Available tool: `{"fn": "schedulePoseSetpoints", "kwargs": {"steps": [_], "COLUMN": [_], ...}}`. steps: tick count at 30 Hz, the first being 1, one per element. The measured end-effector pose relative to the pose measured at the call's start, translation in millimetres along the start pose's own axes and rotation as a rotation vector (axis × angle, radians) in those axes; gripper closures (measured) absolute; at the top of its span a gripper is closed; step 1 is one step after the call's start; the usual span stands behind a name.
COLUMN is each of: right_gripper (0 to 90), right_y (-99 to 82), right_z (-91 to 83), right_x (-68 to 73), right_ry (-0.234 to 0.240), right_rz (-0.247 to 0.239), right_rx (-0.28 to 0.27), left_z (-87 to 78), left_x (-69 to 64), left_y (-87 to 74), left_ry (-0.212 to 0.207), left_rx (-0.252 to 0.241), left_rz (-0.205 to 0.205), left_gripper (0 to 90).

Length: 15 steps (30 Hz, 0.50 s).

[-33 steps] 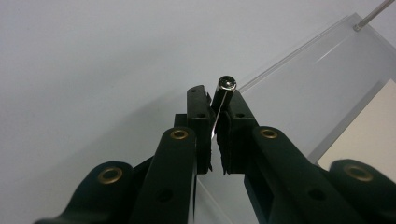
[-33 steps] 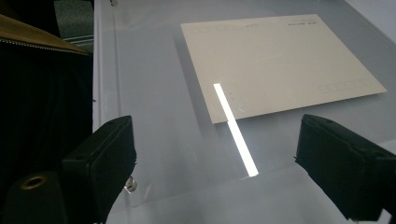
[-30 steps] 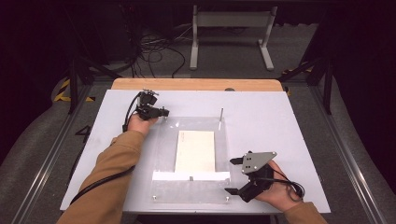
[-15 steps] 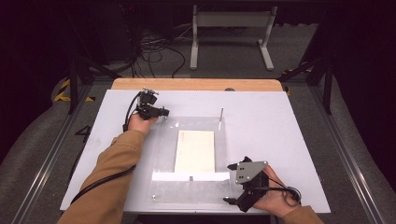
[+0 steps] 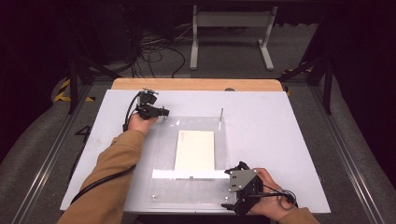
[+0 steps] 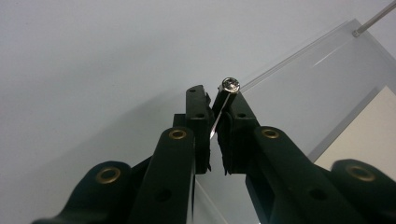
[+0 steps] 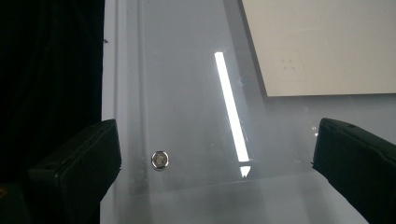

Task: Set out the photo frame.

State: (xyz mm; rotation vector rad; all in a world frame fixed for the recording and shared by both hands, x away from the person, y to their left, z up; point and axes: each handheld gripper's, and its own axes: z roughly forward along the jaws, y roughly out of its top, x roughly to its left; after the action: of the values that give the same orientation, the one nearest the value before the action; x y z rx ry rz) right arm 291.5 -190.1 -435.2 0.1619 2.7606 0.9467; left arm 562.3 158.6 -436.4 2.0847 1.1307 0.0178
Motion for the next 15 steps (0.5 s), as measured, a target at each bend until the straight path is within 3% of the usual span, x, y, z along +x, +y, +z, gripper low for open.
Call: {"fn": "schedulePoseSetpoints", "kwargs": {"steps": [15], "right_gripper": [1.2], "right_y": [1.5], "right_z": [4.0], "right_x": [5.1], "right_ry": [-0.023], "right_rz": [-0.065], "right_rx": [0.029], "left_z": [0.2], "left_x": [4.4], "left_y": [4.3], "left_ry": [-0.022], "left_rx": [0.026], "left_rz": [-0.015], "left_gripper": [83.6]}}
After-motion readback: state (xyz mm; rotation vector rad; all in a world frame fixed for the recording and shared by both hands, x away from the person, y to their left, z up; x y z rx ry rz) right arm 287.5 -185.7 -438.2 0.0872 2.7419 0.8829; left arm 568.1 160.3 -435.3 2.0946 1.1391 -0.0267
